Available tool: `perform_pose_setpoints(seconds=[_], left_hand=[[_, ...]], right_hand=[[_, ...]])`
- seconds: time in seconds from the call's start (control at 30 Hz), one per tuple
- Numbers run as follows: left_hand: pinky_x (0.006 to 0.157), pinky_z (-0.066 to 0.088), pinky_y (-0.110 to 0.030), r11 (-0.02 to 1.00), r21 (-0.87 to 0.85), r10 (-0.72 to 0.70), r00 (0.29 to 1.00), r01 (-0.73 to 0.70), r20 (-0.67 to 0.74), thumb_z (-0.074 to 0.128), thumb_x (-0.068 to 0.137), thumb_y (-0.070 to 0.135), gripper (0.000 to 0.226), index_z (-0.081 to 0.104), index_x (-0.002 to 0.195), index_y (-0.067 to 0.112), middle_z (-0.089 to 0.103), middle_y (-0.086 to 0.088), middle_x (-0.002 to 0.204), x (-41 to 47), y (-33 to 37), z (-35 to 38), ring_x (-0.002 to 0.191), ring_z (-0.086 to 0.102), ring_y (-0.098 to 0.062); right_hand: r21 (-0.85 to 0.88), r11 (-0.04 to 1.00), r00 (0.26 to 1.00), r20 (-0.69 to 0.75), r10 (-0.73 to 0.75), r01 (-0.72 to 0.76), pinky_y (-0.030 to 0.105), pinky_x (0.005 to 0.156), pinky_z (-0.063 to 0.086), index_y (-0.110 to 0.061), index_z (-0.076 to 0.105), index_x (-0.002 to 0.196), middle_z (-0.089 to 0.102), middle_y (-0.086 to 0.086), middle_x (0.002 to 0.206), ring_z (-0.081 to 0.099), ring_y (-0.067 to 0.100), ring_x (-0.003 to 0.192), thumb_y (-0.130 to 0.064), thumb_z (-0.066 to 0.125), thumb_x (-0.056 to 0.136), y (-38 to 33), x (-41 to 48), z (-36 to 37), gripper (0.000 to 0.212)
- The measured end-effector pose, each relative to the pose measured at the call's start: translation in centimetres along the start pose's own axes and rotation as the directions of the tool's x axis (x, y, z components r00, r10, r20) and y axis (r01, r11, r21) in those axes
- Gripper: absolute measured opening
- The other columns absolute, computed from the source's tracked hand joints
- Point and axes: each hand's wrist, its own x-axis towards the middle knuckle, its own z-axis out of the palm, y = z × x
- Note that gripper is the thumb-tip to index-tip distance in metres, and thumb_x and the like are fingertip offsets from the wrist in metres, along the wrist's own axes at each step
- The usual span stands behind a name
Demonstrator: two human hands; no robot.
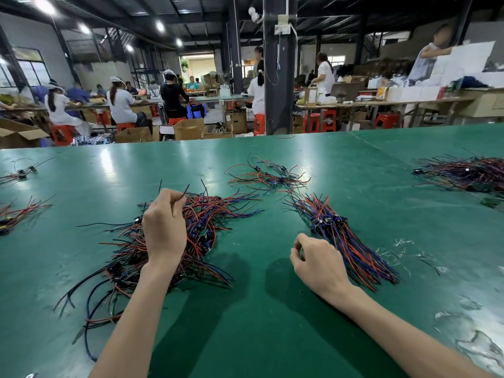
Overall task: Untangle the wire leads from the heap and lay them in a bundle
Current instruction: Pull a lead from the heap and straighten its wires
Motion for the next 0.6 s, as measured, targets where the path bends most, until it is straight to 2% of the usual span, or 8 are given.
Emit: perform_pose_setpoints(seconds=[0.1,0.17,0.23,0.33,0.4,0.5,0.53,0.6], left_hand=[[0.063,0.050,-0.032,0.995,-0.059,0.081,0.996,-0.080,0.019,0.065,0.087,0.004,0.006,0.065,0.091,-0.001,0.069,-0.012,0.077,-0.5,1.0,0.2,0.065,0.058,-0.017],[0.066,0.051,-0.034,0.984,-0.037,0.180,0.979,-0.177,0.094,0.069,0.084,0.006,0.006,0.068,0.088,0.002,0.070,-0.009,0.076,-1.3,2.1,0.7,0.063,0.060,-0.017],[0.069,0.052,-0.038,0.962,-0.019,0.271,0.941,-0.273,0.203,0.075,0.079,0.007,0.006,0.071,0.083,0.007,0.071,-0.006,0.074,-2.6,3.6,1.4,0.066,0.063,-0.021],[0.064,0.052,-0.036,0.911,-0.087,0.407,0.840,-0.404,0.360,0.077,0.075,0.009,0.007,0.071,0.079,0.010,0.069,-0.004,0.070,-4.8,5.7,2.5,0.067,0.063,-0.025],[0.071,0.050,-0.038,0.908,-0.130,0.405,0.755,-0.398,0.516,0.069,0.084,0.019,0.009,0.070,0.088,0.012,0.069,-0.006,0.080,-5.9,6.3,3.3,0.079,0.062,-0.028],[0.081,0.043,-0.034,0.920,-0.150,0.358,0.624,-0.361,0.695,0.058,0.092,0.033,0.020,0.068,0.100,0.018,0.070,-0.002,0.095,-6.7,6.1,4.1,0.094,0.059,-0.023],[0.083,0.042,-0.034,0.927,-0.159,0.346,0.615,-0.338,0.709,0.055,0.094,0.034,0.021,0.069,0.101,0.020,0.070,-0.001,0.098,-6.5,6.1,4.1,0.096,0.058,-0.022],[0.086,0.043,-0.035,0.951,-0.135,0.295,0.679,-0.280,0.672,0.050,0.097,0.028,0.022,0.068,0.106,0.020,0.070,-0.002,0.103,-5.8,5.5,3.7,0.099,0.057,-0.023]], right_hand=[[0.018,1.000,1.000,-0.004,0.003,-0.003,0.031,0.058,0.037,-0.017,0.055,0.085,0.059,-0.003,0.074,0.057,0.024,0.074,-0.030,0.051,0.092,-0.2,-0.1,0.0,0.015],[0.039,0.999,1.000,-0.008,0.012,-0.011,0.029,0.056,0.032,-0.019,0.054,0.083,0.053,-0.006,0.067,0.053,0.022,0.068,-0.030,0.052,0.091,-0.2,-0.1,-0.1,0.014],[0.065,0.998,1.000,-0.013,0.028,-0.027,0.028,0.054,0.028,-0.020,0.054,0.081,0.049,-0.008,0.061,0.048,0.019,0.062,-0.030,0.054,0.090,-0.2,-0.1,-0.1,0.013],[0.115,0.992,0.998,-0.015,0.062,-0.060,0.028,0.053,0.027,-0.023,0.051,0.077,0.048,-0.009,0.057,0.047,0.018,0.060,-0.029,0.057,0.089,-0.2,-0.1,-0.3,0.014],[0.139,0.987,0.996,-0.019,0.088,-0.085,0.027,0.055,0.031,-0.023,0.055,0.078,0.054,-0.007,0.061,0.050,0.020,0.063,-0.028,0.058,0.088,-0.2,-0.1,-0.3,0.012],[0.166,0.978,0.991,-0.025,0.135,-0.129,0.028,0.057,0.036,-0.022,0.059,0.079,0.063,-0.001,0.069,0.057,0.026,0.068,-0.027,0.060,0.086,-0.2,-0.1,-0.5,0.008],[0.183,0.973,0.989,-0.027,0.146,-0.139,0.029,0.058,0.038,-0.022,0.059,0.078,0.064,-0.001,0.070,0.057,0.027,0.068,-0.026,0.060,0.085,-0.1,-0.1,-0.5,0.008],[0.223,0.963,0.986,-0.036,0.165,-0.153,0.030,0.058,0.042,-0.023,0.056,0.075,0.062,-0.001,0.067,0.056,0.027,0.066,-0.024,0.061,0.085,0.0,0.0,-0.5,0.011]])
